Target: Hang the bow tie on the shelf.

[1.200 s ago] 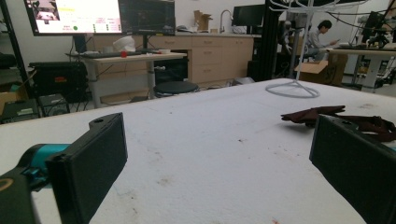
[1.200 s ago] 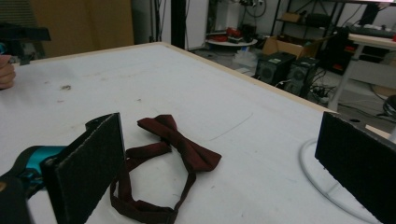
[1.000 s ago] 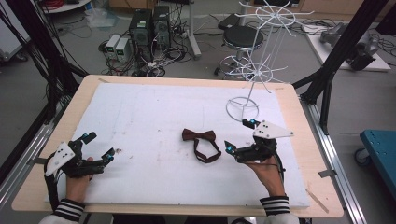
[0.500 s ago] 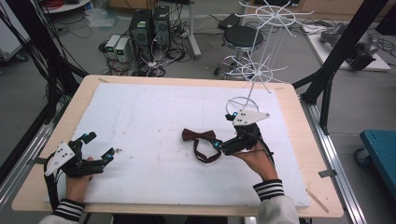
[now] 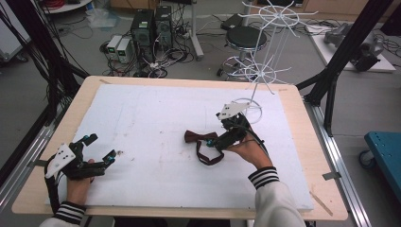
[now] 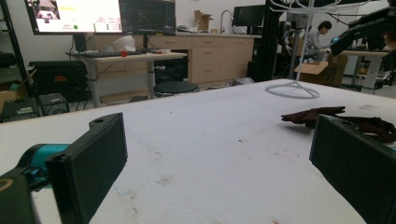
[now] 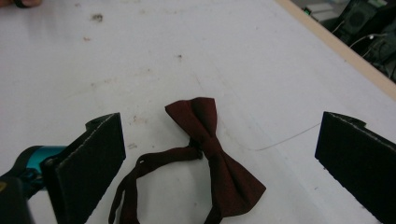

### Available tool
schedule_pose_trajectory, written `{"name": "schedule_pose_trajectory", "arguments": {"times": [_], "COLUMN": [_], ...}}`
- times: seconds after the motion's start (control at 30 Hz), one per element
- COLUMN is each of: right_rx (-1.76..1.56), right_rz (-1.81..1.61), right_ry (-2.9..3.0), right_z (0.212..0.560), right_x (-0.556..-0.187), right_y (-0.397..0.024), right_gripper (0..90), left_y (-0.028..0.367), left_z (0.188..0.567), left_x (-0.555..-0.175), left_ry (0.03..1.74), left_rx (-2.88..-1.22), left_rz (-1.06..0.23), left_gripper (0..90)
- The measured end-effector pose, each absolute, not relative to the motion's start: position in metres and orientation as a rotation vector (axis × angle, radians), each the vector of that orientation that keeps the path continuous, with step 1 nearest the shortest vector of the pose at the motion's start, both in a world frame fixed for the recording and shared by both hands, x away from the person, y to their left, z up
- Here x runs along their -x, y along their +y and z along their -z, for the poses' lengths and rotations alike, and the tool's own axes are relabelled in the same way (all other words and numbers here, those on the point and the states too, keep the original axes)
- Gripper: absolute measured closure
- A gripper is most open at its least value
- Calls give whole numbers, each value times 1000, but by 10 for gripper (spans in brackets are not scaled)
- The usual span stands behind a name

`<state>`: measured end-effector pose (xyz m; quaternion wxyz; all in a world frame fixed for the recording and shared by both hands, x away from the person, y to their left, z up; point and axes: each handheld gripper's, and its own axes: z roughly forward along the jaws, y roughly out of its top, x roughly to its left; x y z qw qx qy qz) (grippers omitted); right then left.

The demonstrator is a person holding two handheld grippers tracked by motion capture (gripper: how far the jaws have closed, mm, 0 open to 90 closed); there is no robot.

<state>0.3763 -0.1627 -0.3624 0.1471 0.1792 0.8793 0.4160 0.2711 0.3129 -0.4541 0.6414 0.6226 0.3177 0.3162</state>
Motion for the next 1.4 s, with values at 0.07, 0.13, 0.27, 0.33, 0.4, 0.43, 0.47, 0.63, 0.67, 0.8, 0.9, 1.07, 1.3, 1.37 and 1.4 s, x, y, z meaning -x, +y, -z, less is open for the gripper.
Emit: {"name": "schedule_pose_trajectory", "arguments": {"times": [0.07,0.13,0.27,0.33,0.4,0.43,0.47,0.63,0.67,0.8,0.9,1.07,1.3,1.37,1.4], "right_rx": [-501,-475,-449,-448,-442,-439,-432,-406,-404,-411,-426,-429,-440,-405,-403], "right_rz": [-1172,-1146,-1117,-1079,-1066,-1070,-1061,-1012,-1005,-1001,-979,-974,-921,-924,-911], "right_ry": [2555,2582,2614,2638,2646,2653,2659,2688,2690,2706,2714,2728,2784,2799,2805], "right_z": [363,363,365,367,367,368,369,371,373,380,384,388,400,402,402], "right_x": [-378,-381,-388,-391,-395,-396,-397,-402,-405,-410,-414,-418,-423,-425,-424], "right_y": [-158,-153,-147,-146,-144,-144,-143,-136,-132,-127,-127,-129,-125,-125,-124], "right_gripper": [9,9,9,9,9,9,9,9,9,10,10,48,62,182,202], "left_y": [313,313,313,313,313,313,313,313,313,313,313,313,313,313,313], "left_z": [454,454,454,454,454,454,454,454,454,454,454,454,454,454,454], "left_x": [-271,-271,-271,-271,-271,-271,-271,-271,-271,-271,-271,-271,-271,-271,-271], "left_ry": [723,724,724,724,724,724,726,725,724,724,724,724,725,724,725], "left_rx": [-1422,-1418,-1420,-1419,-1419,-1418,-1418,-1418,-1418,-1420,-1418,-1420,-1418,-1419,-1419], "left_rz": [-720,-721,-720,-721,-720,-719,-719,-719,-719,-720,-719,-720,-719,-719,-720], "left_gripper": [45,45,45,45,45,46,45,45,45,45,45,45,45,45,45]}}
